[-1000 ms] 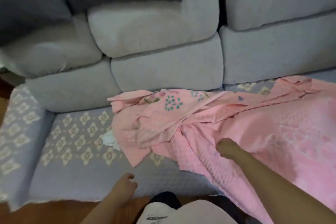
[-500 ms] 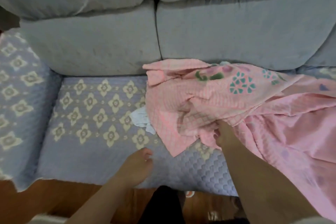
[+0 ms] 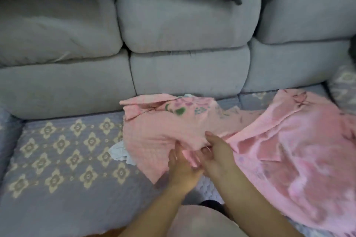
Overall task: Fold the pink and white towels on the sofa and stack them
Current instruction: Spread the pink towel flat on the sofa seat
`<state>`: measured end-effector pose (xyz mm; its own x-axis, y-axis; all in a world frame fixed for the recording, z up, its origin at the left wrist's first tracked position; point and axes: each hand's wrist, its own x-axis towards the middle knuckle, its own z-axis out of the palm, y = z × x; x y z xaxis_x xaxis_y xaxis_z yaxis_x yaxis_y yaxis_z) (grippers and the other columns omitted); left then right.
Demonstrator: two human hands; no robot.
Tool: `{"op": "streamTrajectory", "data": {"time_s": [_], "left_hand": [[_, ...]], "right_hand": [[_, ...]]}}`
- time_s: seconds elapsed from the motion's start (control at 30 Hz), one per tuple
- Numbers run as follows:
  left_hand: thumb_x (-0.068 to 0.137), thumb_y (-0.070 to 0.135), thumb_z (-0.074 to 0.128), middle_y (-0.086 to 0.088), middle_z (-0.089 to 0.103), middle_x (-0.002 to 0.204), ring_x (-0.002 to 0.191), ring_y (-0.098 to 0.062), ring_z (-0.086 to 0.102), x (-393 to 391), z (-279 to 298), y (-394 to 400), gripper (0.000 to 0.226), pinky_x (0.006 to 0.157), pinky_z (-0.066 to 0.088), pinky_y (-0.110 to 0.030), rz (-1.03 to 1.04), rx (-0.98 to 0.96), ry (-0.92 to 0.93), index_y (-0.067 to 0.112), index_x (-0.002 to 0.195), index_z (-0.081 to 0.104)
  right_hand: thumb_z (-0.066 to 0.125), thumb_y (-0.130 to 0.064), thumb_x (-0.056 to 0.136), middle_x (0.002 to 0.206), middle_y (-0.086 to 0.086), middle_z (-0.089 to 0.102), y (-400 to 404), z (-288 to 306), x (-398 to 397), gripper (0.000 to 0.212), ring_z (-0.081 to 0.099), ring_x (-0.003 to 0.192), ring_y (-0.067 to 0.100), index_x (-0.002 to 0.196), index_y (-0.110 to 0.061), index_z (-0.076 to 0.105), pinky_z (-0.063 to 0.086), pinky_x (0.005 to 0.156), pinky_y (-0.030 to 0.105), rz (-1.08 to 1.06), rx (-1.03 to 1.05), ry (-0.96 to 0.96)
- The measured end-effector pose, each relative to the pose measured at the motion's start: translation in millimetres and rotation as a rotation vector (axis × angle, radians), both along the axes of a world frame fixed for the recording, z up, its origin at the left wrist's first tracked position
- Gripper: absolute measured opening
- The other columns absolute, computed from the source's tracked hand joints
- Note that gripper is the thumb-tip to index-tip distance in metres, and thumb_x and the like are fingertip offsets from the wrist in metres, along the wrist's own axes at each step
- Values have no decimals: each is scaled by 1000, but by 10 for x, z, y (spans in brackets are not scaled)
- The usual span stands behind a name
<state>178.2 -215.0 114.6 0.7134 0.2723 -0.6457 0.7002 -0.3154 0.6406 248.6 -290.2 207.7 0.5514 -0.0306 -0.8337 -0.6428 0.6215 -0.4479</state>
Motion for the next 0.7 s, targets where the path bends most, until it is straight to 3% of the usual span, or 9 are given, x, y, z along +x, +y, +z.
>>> {"op": "streamTrajectory", "data": {"time_s": [0.07,0.17,0.23,0.33,0.43,0.5,0.57,0.63,0.7], "left_hand": [[80,56,68,-11,13,161,145,-34,25,254,206,-185,102,114,33,-49,152,118,-96,28,157,8],[89,37,63,-16,17,161,142,-40,28,467,436,83,80,115,31,-51,387,329,-150,26,156,21],[88,24,52,-15,34,155,136,-41,38,483,504,461,58,112,35,-52,386,480,-182,25,145,47],[80,17,47,-15,66,117,106,-40,60,489,688,880,39,90,51,-48,227,617,-388,13,110,71],[83,3,54,-8,71,96,90,-32,64,481,1096,901,27,75,49,-39,256,459,-408,18,100,68],[86,4,58,-6,70,84,83,-29,64,462,1318,862,16,69,45,-36,261,348,-375,16,89,67],[91,10,63,-5,66,71,70,-22,59,430,1583,761,14,62,41,-33,169,207,-337,13,77,67],[97,17,60,-8,63,64,61,-20,56,439,1942,594,20,59,41,-29,117,43,-359,8,80,66],[99,14,57,-6,70,65,56,-20,64,497,2345,405,17,53,50,-25,188,-166,-455,4,90,68]], "right_hand": [[53,1,95,103,18,67,-118,336,41,14,66,95,30,101,-4,65,60,82,42,21,41,-51],[47,7,96,116,25,66,-462,827,203,20,67,109,35,109,0,61,58,81,51,-6,115,-179],[45,7,97,105,23,65,-718,1083,316,19,68,100,33,104,-2,60,59,77,50,16,80,-245],[44,4,99,97,15,61,-1068,1354,489,19,66,87,27,99,-7,60,60,70,42,26,30,-332],[43,0,101,97,11,60,-1314,1488,666,21,65,86,24,96,-12,60,61,69,35,42,-7,-381],[44,-1,102,92,8,61,-1451,1594,845,21,67,78,19,96,-13,60,60,59,32,32,-24,-430],[44,4,99,89,9,62,-1584,1698,1077,22,69,69,17,99,-11,61,61,59,30,-21,-40,-524],[43,11,94,93,12,60,-1677,1743,1278,34,67,80,20,116,-11,58,61,73,31,-5,-144,-636],[48,10,92,109,6,55,-1662,1765,1238,56,60,94,19,140,-19,46,54,93,34,182,-310,-730]]}}
